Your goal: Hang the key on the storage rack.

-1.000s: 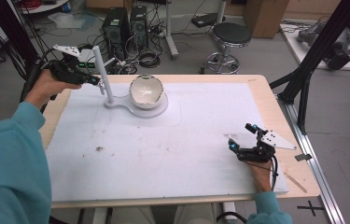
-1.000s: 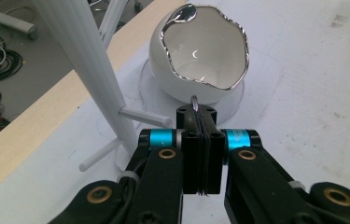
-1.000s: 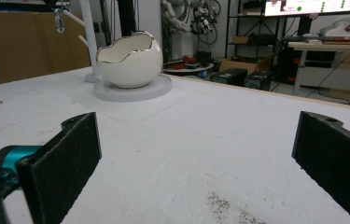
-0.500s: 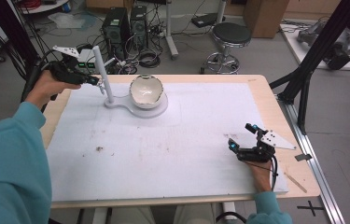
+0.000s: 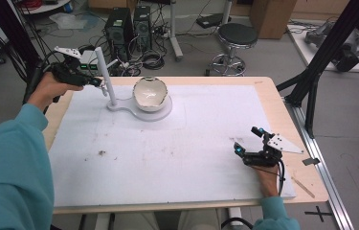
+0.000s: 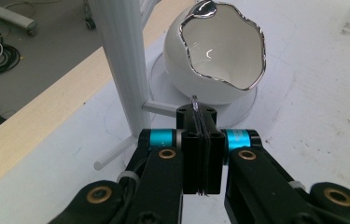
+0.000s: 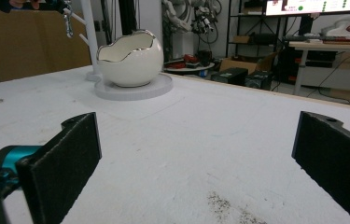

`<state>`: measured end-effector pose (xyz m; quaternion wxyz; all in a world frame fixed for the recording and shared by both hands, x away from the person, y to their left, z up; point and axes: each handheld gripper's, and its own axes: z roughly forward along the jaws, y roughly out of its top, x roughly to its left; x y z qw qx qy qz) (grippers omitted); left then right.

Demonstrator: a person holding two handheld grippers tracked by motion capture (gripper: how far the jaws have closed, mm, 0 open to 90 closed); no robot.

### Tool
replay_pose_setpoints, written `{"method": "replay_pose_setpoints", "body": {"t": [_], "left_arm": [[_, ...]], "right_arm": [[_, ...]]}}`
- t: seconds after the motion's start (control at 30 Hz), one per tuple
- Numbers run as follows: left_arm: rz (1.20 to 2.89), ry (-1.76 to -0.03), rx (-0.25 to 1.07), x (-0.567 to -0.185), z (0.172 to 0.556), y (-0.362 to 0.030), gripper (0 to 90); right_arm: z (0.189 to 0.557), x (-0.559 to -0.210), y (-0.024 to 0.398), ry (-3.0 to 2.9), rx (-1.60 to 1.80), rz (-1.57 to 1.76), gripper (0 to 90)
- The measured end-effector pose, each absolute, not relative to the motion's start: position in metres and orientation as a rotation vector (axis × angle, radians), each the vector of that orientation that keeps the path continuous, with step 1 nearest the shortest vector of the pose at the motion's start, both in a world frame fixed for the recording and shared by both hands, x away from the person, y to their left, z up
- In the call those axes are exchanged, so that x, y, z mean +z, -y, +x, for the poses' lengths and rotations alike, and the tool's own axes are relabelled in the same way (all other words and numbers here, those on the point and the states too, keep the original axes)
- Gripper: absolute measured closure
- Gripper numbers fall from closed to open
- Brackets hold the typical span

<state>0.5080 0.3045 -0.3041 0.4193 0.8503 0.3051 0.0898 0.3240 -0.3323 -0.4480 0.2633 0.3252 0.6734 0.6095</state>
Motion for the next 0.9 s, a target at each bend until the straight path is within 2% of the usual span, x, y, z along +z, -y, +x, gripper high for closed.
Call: {"method": "replay_pose_setpoints", "body": {"t": [0.43, 0.47, 0.63, 0.7, 0.8, 0.9], "left_arm": [[2.137, -0.776, 0.271, -0.310, 0.514, -0.303, 87.2], [2.126, -0.764, 0.302, -0.311, 0.514, -0.303, 83.4], [2.053, -0.806, 0.381, -0.310, 0.513, -0.311, 44.6], [2.029, -0.816, 0.419, -0.309, 0.508, -0.315, 33.3], [1.968, -0.849, 0.473, -0.307, 0.497, -0.321, 8.5], [1.892, -0.837, 0.508, -0.302, 0.478, -0.330, 1.7]], "right_arm": [[0.324, -0.448, 0.332, -1.825, 1.641, 0.874, 0.6], [0.324, -0.448, 0.332, -1.825, 1.640, 0.873, 0.5], [0.324, -0.448, 0.332, -1.825, 1.640, 0.866, 0.5], [0.324, -0.448, 0.332, -1.826, 1.636, 0.861, 0.6], [0.324, -0.448, 0.332, -1.826, 1.634, 0.865, 0.5], [0.324, -0.448, 0.332, -1.826, 1.632, 0.865, 0.6]]}}
